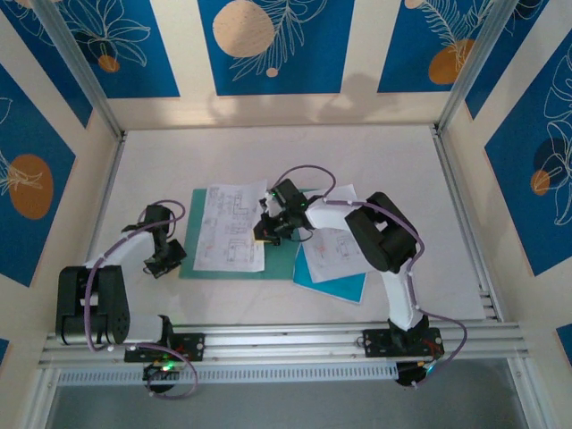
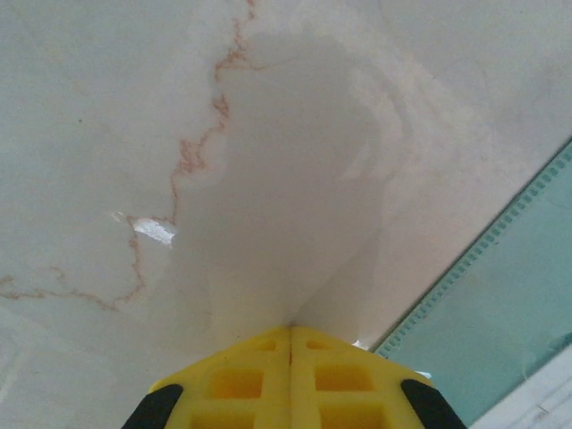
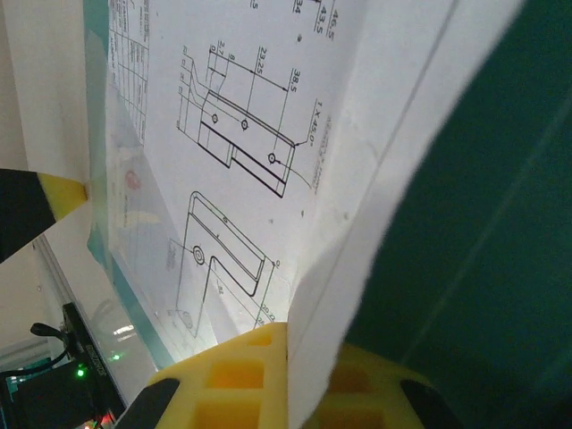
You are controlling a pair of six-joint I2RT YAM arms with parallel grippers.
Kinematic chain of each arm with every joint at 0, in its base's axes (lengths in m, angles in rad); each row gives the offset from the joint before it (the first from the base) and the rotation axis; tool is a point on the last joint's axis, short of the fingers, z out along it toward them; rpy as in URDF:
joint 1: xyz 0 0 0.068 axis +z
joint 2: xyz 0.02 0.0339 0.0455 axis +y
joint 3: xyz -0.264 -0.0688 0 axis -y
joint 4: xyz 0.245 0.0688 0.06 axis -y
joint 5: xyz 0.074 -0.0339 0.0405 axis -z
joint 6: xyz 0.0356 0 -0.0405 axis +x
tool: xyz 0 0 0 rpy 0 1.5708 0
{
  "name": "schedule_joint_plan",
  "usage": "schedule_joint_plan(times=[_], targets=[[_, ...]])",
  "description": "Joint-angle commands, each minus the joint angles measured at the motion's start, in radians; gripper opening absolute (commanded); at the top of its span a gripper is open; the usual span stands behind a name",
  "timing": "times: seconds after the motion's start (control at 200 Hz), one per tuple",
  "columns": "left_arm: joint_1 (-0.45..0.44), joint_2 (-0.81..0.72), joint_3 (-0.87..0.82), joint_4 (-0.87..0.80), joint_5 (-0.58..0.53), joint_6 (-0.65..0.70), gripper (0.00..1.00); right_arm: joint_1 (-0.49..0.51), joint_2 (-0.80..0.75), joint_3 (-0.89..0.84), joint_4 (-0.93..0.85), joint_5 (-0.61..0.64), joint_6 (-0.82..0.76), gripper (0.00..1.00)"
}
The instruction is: Put the files into the folder
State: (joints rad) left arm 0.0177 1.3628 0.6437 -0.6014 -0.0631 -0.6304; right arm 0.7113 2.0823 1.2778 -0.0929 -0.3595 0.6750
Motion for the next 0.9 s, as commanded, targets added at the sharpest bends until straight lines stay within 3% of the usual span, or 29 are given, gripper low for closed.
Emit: schedule_joint_plan(times=[0.0, 0.895], targets=[[0.006, 0.019, -0.032, 0.039, 0.088, -0.005, 0.0, 0.026, 0.017, 0.032, 0.008, -0.018, 0.022, 0.0], [0.005, 0.021, -0.048, 0.057, 0.105, -0.004, 0.0, 0.072, 0.048, 0.061, 0.022, 0.008, 0.07, 0.0]])
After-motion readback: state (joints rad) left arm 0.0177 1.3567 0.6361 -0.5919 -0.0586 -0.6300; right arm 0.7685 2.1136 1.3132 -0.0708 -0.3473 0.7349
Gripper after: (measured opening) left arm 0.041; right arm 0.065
